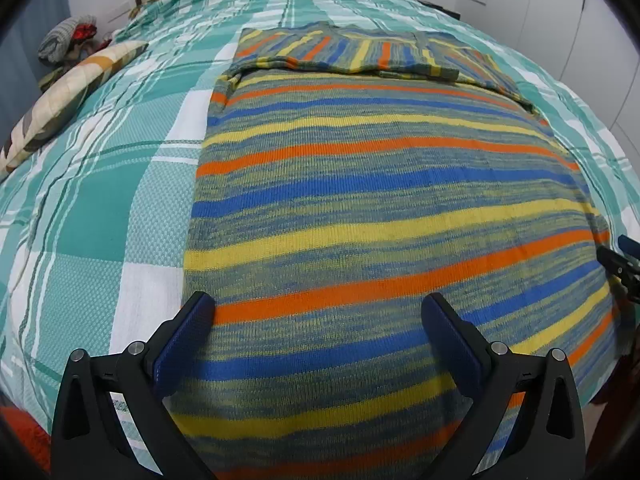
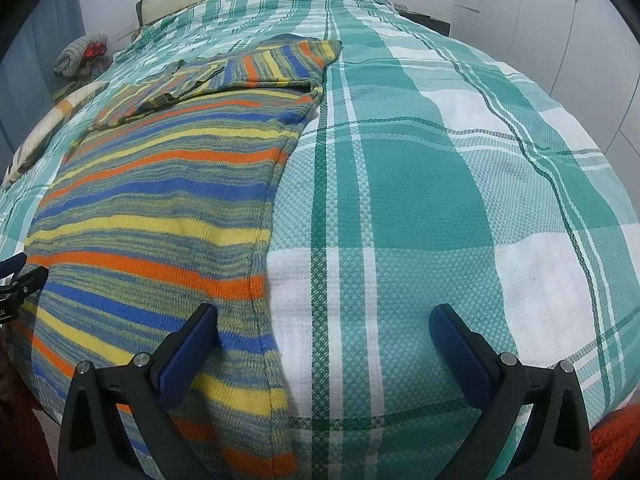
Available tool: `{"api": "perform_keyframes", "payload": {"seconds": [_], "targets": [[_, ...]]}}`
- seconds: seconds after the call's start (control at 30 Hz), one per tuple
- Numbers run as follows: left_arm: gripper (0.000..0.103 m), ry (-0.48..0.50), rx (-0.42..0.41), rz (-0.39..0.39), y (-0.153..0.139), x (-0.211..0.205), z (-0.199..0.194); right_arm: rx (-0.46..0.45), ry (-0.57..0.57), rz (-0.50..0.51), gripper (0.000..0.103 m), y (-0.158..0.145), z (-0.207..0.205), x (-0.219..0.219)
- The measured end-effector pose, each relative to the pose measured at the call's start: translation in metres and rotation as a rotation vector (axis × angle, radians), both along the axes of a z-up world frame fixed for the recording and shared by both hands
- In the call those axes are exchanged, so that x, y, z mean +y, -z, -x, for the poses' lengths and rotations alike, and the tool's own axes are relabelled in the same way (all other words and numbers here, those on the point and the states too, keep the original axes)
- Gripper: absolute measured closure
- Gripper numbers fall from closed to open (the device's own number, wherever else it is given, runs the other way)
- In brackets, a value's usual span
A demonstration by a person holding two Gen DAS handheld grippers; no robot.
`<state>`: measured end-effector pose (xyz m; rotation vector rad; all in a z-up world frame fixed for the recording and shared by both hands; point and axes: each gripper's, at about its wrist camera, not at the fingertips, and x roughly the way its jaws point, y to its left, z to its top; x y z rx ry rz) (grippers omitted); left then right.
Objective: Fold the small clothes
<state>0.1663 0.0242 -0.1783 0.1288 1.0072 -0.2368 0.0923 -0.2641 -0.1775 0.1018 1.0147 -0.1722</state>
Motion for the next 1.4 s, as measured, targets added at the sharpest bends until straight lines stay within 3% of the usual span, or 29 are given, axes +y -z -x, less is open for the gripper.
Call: {"api": "perform_keyframes", "payload": {"seconds": [1.4], "targets": [[0.0, 0.008, 0.012, -0.022, 0.0006, -0.0008, 0.0038, -0.008, -0.021, 0.024, 0.0, 0.0013, 0.0023, 0.0023]]}}
